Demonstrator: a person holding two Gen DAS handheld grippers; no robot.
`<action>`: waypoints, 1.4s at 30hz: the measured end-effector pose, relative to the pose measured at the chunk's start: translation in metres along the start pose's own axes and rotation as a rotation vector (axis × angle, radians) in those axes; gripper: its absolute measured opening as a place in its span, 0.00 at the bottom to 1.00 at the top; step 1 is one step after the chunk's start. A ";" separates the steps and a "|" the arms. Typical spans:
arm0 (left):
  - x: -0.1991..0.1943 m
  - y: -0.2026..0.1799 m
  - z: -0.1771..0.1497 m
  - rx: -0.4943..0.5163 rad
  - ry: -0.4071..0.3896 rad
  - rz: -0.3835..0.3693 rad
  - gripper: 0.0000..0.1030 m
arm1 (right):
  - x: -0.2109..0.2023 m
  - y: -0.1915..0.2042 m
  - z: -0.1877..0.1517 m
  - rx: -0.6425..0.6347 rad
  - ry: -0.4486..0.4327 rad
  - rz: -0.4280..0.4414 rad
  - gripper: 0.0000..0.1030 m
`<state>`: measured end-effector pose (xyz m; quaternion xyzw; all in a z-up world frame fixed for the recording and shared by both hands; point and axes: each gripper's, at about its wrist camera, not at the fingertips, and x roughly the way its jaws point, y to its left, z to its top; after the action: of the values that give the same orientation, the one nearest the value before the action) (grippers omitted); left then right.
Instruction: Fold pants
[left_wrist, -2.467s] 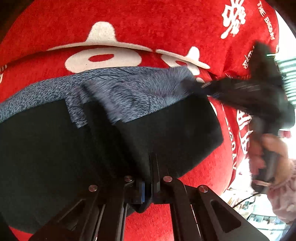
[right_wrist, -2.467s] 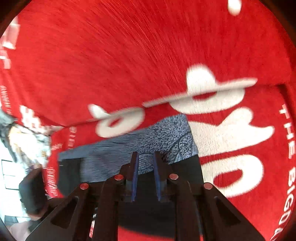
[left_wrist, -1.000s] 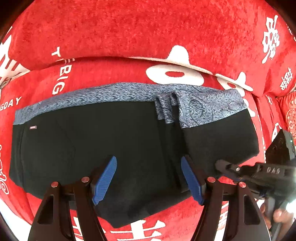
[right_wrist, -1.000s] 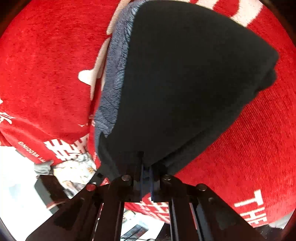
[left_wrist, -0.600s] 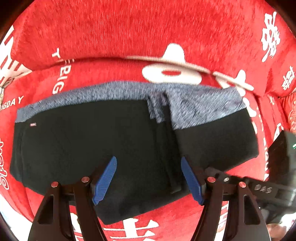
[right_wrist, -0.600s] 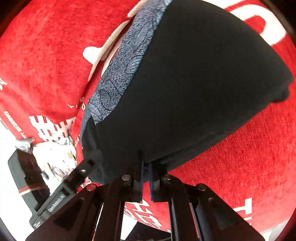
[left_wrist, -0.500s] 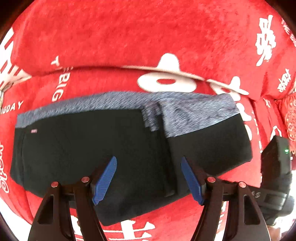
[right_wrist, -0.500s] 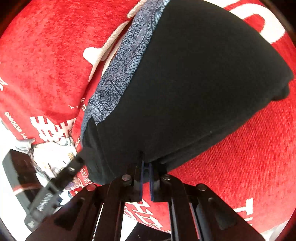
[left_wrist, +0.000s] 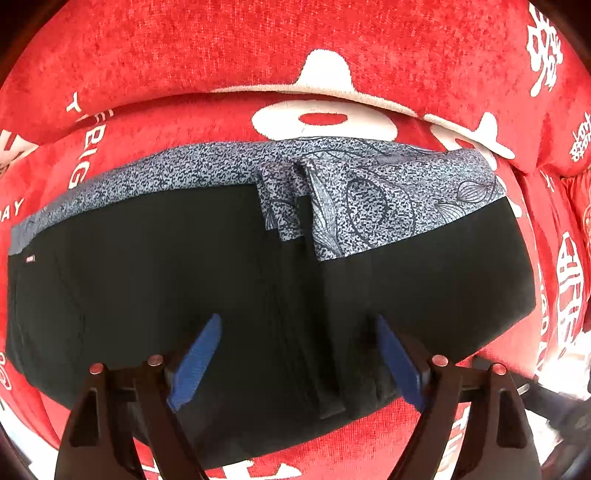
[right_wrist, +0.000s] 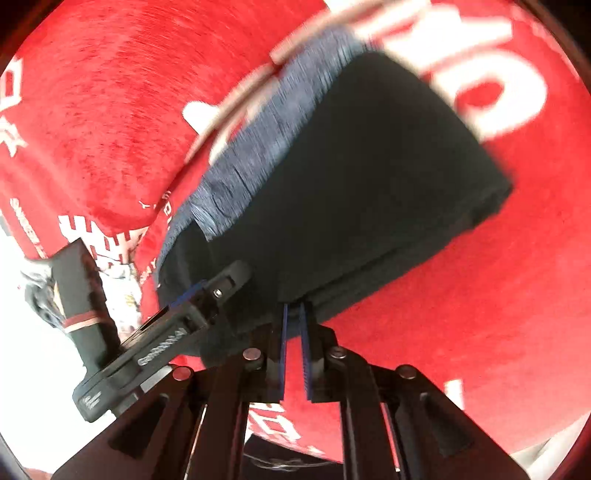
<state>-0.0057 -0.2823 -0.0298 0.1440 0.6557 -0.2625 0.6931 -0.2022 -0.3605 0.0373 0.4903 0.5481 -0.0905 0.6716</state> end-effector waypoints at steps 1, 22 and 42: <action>-0.001 0.000 0.001 0.000 0.000 0.001 0.83 | -0.009 0.005 0.003 -0.034 -0.026 -0.019 0.09; -0.024 0.020 -0.019 0.023 -0.030 0.005 0.83 | 0.006 0.066 0.053 -0.286 -0.026 -0.197 0.33; -0.049 0.118 -0.055 -0.121 -0.015 0.048 0.83 | 0.090 0.152 0.021 -0.642 0.131 -0.365 0.39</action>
<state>0.0139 -0.1470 -0.0036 0.1155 0.6615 -0.2069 0.7116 -0.0534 -0.2627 0.0462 0.1536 0.6686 -0.0007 0.7276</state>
